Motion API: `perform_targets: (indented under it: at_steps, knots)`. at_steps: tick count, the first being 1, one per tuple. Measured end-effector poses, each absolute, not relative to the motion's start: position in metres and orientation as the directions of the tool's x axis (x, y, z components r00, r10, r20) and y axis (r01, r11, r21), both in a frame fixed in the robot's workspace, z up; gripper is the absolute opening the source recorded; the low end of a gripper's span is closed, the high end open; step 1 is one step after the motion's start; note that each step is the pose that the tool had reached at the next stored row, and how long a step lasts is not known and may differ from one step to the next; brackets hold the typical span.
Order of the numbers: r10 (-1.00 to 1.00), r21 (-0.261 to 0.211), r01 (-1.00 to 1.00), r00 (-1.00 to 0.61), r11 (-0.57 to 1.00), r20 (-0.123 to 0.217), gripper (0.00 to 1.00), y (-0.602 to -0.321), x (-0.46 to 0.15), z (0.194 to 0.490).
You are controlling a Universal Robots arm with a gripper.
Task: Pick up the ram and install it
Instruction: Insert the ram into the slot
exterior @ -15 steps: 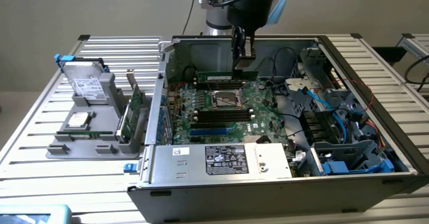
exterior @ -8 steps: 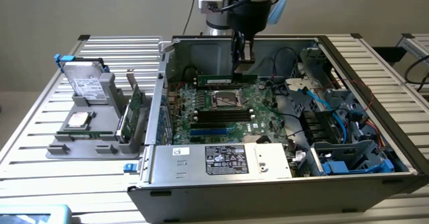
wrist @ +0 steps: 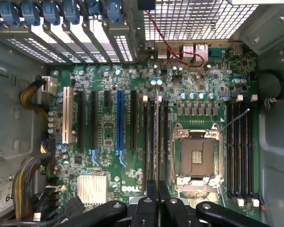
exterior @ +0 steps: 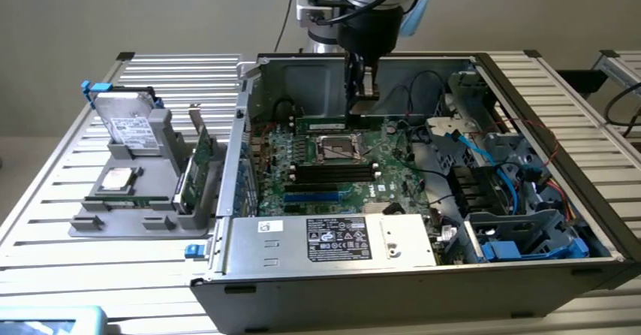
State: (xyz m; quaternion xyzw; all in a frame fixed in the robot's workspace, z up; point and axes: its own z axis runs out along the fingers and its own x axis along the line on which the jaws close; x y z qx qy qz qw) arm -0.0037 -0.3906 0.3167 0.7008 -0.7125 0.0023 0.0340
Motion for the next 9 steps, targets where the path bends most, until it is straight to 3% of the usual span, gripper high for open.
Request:
perform_targets:
  at_steps: [9]
  knots:
    - [-0.999,0.044,-0.999,-0.016,0.018,0.052,0.13,-0.391,-0.004,0.302]
